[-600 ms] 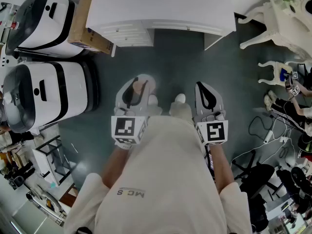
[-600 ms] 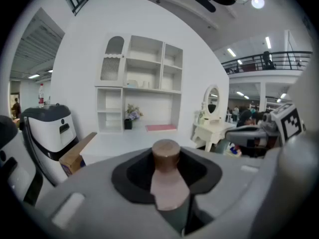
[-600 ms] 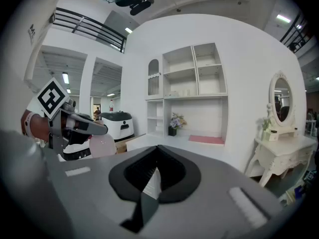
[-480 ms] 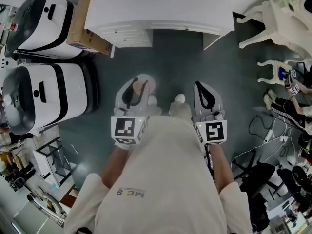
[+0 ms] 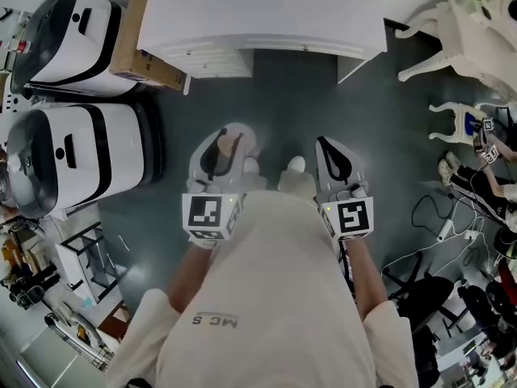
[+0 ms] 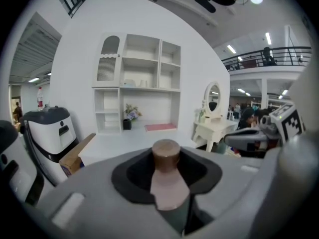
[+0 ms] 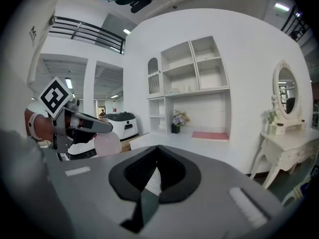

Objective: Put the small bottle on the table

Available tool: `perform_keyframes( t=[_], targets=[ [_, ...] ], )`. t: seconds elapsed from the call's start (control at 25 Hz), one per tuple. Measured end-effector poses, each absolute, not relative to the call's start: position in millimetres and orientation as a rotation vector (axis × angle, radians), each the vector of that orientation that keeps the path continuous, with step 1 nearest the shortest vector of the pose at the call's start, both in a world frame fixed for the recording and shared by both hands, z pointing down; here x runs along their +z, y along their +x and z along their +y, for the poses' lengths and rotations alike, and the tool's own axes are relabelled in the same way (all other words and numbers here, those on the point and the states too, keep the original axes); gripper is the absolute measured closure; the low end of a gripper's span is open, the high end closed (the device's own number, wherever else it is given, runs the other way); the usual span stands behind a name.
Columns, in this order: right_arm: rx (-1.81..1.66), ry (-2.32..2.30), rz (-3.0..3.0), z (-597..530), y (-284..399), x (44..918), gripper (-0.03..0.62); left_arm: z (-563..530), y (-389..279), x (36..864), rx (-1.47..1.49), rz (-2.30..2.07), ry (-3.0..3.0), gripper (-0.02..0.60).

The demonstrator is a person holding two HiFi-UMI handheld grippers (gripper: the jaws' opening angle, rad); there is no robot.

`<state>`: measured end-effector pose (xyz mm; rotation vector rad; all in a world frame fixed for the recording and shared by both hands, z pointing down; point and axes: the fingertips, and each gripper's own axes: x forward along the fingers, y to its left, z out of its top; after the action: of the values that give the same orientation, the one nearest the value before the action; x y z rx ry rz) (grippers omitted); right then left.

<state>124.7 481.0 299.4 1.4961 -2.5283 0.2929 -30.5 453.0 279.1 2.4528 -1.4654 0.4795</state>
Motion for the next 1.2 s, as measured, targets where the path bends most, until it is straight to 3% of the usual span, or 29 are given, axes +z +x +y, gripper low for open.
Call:
perform_keyframes(
  t=[0.6, 1.2],
  targets=[
    [0.335, 1.527, -2.556, 430, 180, 310, 0.599, 426, 1, 292, 0.466, -1.561, 2.375, 0.449],
    [0.341, 1.451, -2.506, 178, 110, 317, 0.599, 153, -58, 305, 0.477, -1.479, 2.415, 0.449]
  ],
)
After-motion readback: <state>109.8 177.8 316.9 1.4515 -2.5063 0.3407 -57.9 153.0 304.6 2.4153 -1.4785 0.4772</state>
